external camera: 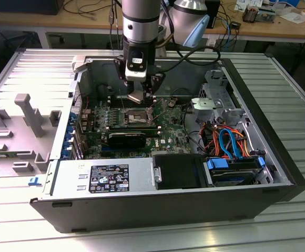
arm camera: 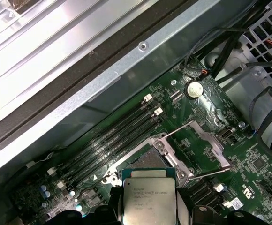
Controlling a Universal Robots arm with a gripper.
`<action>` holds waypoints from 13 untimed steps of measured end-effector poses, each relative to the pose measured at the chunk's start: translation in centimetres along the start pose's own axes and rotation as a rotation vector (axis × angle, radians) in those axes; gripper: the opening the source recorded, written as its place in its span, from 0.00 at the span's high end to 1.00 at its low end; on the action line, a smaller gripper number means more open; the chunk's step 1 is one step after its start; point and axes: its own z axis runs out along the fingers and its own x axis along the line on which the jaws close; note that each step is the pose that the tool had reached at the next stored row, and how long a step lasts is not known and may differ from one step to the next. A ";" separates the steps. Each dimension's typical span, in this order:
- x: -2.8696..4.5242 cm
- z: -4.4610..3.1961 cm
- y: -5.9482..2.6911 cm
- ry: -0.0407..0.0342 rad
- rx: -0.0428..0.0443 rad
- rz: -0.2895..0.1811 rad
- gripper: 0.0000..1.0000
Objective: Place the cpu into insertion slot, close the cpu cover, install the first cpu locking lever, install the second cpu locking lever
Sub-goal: 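Place the cpu into insertion slot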
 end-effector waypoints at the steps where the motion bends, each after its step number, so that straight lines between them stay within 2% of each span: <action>1: 0.00 0.00 0.00 -0.0001 0.0000 0.003 0.45; 13: 0.00 0.05 0.00 -0.0007 -0.0011 0.063 0.45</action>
